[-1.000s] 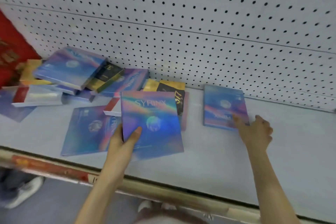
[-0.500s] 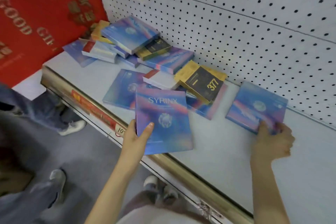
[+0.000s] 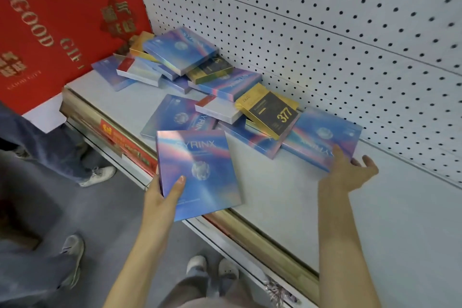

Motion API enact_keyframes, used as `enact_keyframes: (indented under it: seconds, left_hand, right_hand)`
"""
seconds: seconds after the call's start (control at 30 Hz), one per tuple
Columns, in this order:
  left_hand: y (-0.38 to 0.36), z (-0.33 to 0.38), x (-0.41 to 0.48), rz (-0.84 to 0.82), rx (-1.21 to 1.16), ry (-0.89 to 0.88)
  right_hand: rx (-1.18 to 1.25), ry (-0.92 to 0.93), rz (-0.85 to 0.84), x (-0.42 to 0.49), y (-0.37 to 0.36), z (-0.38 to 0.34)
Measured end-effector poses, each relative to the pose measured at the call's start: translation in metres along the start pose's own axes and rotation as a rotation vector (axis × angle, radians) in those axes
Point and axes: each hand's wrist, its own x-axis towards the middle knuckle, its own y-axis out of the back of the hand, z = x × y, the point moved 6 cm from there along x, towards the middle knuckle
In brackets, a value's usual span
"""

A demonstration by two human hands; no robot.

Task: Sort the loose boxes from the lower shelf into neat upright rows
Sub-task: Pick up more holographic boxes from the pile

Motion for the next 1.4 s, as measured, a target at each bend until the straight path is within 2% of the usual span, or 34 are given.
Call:
enact_keyframes:
  seconds: [0.1, 0.17, 0.23, 0.3, 0.37, 0.57, 0.67, 0.77, 0.97, 1.07, 1.27, 1.4]
  left_hand:
    - [-0.001, 0.003, -0.003, -0.006, -0.018, -0.010]
    - [-0.001, 0.003, -0.006, -0.031, -0.037, -0.012]
    - [0.000, 0.005, -0.010, -0.046, -0.054, -0.020]
    - [0.002, 0.011, -0.016, -0.081, -0.057, -0.044]
    - [0.004, 0.013, -0.021, -0.135, -0.032, -0.060]
    - [0.033, 0.002, -0.067, -0.297, 0.033, -0.109]
    - [0.053, -0.013, -0.100, -0.371, 0.052, -0.127]
    - [0.065, -0.022, -0.136, -0.473, 0.091, -0.144]
    - [0.068, -0.045, -0.205, -0.711, 0.174, -0.071]
    - [0.067, -0.051, -0.237, -0.769, 0.123, -0.004]
    - [0.043, -0.045, -0.287, -0.847, 0.020, 0.040]
    - [0.004, -0.048, -0.330, -0.878, -0.023, 0.063]
  right_hand:
    - [0.223, -0.167, -0.058, -0.001, 0.011, 0.006]
    - [0.278, -0.281, -0.329, -0.010, 0.018, 0.010]
    - [0.151, -0.275, -0.519, -0.032, 0.030, 0.004]
    - [0.153, -0.052, -0.447, -0.044, 0.064, -0.019]
    - [0.203, -0.153, -0.410, -0.064, 0.091, -0.019]
    - [0.301, -0.287, -0.581, -0.159, 0.152, -0.015]
    - [0.180, -0.329, -0.520, -0.199, 0.182, 0.004]
    - [-0.059, -0.213, -0.433, -0.229, 0.219, 0.013]
    - [-0.309, -0.019, -0.540, -0.277, 0.257, -0.008]
    - [-0.367, 0.089, -0.555, -0.293, 0.276, -0.024]
    - [-0.350, 0.188, -0.393, -0.298, 0.358, -0.040]
    - [-0.373, 0.122, -0.238, -0.291, 0.446, -0.036]
